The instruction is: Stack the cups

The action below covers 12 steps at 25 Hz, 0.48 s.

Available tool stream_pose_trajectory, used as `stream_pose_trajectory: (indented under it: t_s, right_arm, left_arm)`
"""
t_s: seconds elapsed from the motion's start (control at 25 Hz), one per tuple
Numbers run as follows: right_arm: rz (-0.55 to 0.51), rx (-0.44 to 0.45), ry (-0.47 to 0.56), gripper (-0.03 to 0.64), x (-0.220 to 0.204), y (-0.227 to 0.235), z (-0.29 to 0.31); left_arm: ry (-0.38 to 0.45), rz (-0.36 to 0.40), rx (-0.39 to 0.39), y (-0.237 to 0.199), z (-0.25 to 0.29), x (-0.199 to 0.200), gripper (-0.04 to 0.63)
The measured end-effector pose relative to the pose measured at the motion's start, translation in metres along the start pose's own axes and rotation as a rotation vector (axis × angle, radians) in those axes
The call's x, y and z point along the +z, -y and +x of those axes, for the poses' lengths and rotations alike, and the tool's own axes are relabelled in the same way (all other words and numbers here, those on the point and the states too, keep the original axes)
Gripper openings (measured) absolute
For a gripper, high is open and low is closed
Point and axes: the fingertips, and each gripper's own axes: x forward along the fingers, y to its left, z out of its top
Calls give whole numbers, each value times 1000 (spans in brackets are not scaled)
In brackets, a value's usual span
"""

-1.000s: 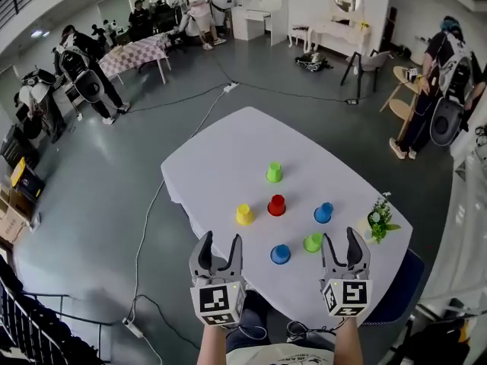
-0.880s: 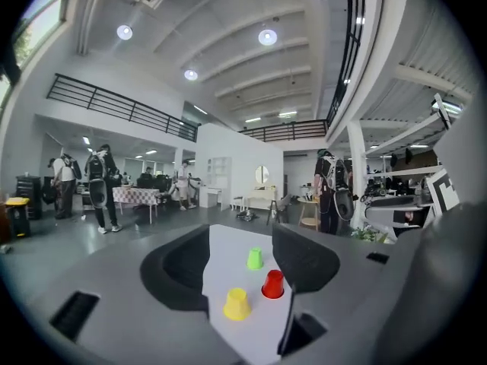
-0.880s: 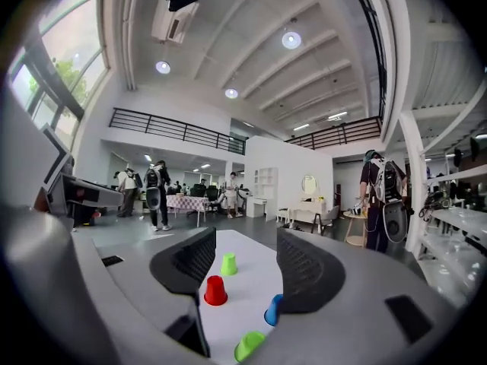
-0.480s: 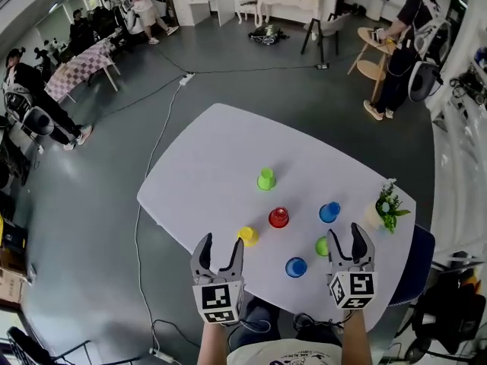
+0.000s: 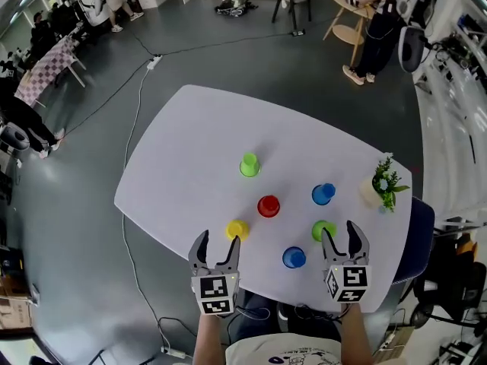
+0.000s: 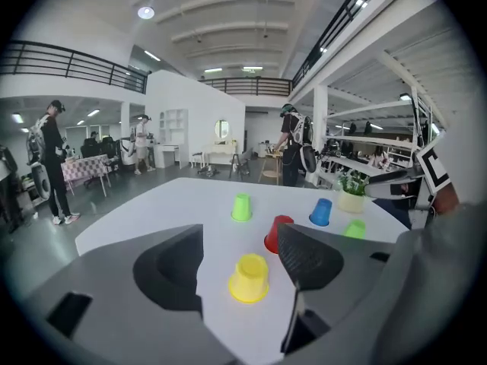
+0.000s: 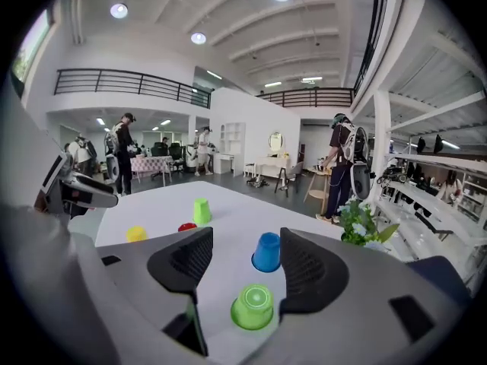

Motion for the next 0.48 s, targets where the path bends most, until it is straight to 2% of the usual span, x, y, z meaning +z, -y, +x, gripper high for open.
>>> stream_pose_trajectory:
  t_s: [0.32, 0.48]
  right_arm:
    - [14, 14, -139, 293, -64, 25, 18]
    - [-4, 32, -166, 293, -81, 35, 29]
  left_arm:
    - [-117, 28, -12, 23, 38, -36, 301]
    - [-153, 29, -4, 32, 60, -51, 301]
